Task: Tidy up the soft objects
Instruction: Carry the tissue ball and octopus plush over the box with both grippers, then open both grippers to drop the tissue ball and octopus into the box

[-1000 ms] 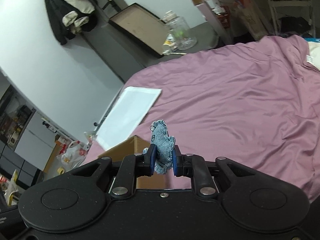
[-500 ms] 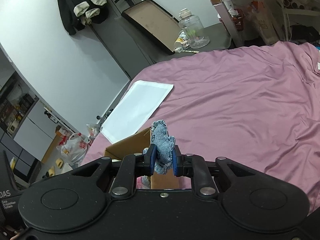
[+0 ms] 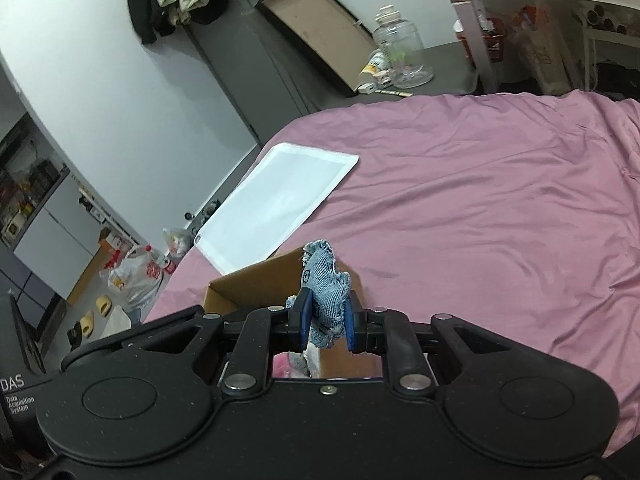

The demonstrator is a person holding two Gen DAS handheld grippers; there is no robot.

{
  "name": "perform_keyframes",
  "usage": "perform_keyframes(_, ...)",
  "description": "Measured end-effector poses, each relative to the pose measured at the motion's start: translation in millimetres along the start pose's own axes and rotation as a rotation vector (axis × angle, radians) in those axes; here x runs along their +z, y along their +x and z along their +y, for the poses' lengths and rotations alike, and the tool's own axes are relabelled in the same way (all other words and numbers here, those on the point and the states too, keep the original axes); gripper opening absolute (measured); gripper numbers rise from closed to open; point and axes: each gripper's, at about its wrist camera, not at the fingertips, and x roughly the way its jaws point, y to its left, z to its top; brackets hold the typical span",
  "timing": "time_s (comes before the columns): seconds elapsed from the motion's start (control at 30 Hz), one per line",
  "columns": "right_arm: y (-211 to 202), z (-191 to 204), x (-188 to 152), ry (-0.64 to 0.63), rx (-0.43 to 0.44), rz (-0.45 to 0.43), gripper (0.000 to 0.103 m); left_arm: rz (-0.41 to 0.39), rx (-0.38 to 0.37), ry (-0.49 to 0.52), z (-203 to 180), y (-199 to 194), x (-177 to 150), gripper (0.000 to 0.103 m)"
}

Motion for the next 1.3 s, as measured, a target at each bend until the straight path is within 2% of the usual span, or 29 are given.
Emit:
perform_keyframes(0.2,13,17,-4,-0.031,0.011,0.026,0.017,-0.007,0.06,-0.029,16,-2,5,0.061)
perform_keyframes(0.33,23,21,-5,-0.029,0.003,0.034,0.017,-0.006,0.075,-0.042,25,-1,10,0.063)
perform_keyframes(0.43,26,22,-5,-0.012,0.038,0.036,0.023,0.001,0.083,-0.057,31,2,12,0.063)
perform_keyframes(0.47,27,22,-5,-0.005,0.049,0.037,0.034,0.003,0.083,-0.061,32,3,12,0.063)
perform_keyframes(0.53,24,22,-4,-0.006,0.048,0.021,0.048,0.009,0.084,-0.064,33,5,13,0.063)
perform_keyframes(0.8,16,15,1,0.015,0.038,0.011,0.049,0.013,0.123,-0.025,28,8,11,0.063)
perform_keyframes(1.0,7,7,2,0.022,0.044,0.025,0.05,0.004,0.143,0.009,15,-6,9,0.063)
perform_keyframes(1.13,-2,-1,2,0.038,0.05,0.034,0.052,-0.001,0.169,0.04,4,-17,8,0.069)
perform_keyframes(1.3,-16,-9,6,0.038,0.056,0.038,0.058,0.006,0.202,0.081,-9,-31,4,0.07)
